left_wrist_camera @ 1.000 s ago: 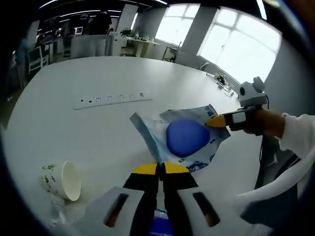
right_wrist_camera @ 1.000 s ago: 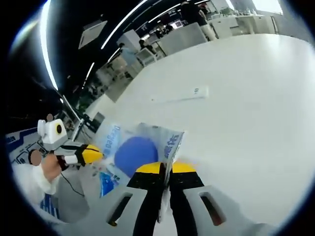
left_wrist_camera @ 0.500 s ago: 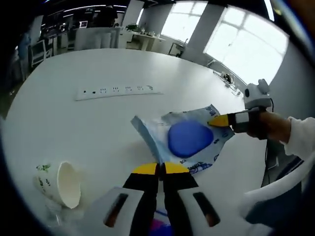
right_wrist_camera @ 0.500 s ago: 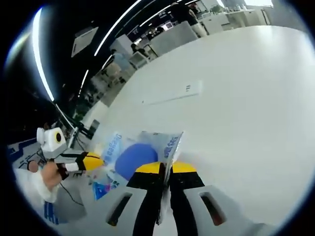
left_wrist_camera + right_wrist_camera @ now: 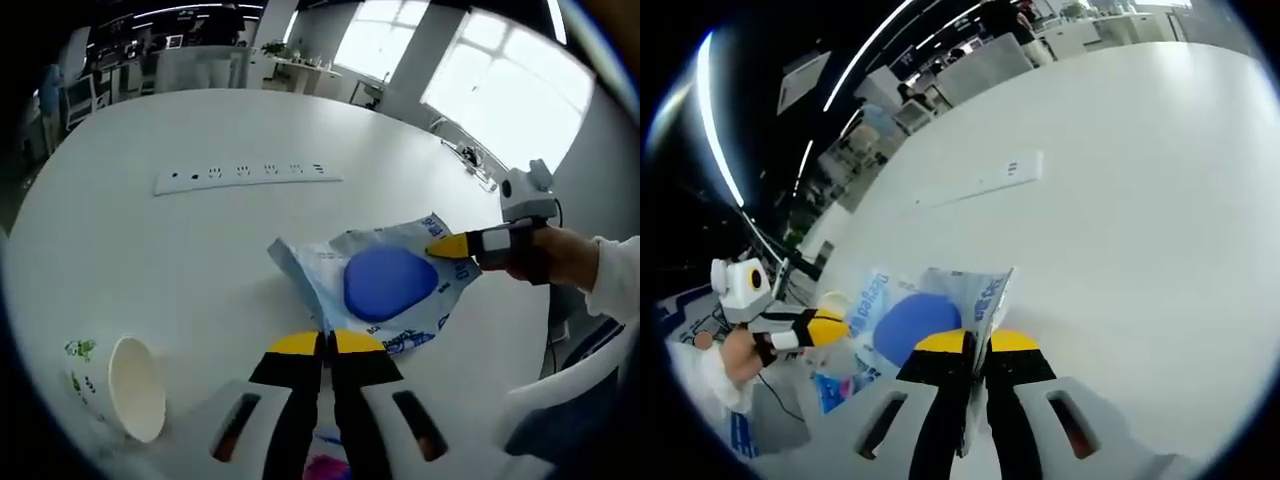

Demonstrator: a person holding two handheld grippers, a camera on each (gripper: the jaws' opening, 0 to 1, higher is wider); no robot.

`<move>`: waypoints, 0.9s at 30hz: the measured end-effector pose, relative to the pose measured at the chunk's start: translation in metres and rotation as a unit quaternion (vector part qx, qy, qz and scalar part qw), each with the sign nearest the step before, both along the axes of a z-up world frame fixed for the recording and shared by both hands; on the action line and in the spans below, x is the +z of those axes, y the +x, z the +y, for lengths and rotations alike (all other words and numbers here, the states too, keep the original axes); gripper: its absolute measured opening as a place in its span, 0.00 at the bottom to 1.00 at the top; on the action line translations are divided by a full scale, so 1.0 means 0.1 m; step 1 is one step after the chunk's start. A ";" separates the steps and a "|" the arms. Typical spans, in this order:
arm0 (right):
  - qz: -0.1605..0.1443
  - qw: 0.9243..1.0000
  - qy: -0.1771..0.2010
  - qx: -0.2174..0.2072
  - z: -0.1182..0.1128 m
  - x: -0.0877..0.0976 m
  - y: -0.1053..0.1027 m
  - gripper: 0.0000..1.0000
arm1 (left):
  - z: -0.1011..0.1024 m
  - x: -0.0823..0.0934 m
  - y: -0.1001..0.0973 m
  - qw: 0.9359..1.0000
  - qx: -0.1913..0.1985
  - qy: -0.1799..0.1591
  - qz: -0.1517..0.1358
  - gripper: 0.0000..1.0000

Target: Arrange the tabletop items into an orderly group along one side of the table until the central work area is clear of visible clutter.

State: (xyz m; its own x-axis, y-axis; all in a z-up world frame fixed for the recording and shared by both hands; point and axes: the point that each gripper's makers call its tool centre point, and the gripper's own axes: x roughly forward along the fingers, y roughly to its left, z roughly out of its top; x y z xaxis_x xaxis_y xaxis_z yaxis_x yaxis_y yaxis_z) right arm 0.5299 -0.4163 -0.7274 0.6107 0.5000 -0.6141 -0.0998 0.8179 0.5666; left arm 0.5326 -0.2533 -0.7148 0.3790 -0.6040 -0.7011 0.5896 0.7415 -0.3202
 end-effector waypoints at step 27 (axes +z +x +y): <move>0.030 0.999 0.002 -0.032 -0.05 -0.35 -0.05 0.04 | -0.09 -0.08 -0.03 1.000 -0.003 -0.010 0.000 0.00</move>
State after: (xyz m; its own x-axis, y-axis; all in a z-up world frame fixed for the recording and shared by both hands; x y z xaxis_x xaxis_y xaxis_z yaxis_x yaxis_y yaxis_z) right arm 0.5249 -0.4214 -0.7625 0.6028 0.4639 -0.6492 -0.0136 0.8195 0.5730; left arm 0.5299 -0.2622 -0.7227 0.3758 -0.6208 -0.6880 0.5945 0.7310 -0.3349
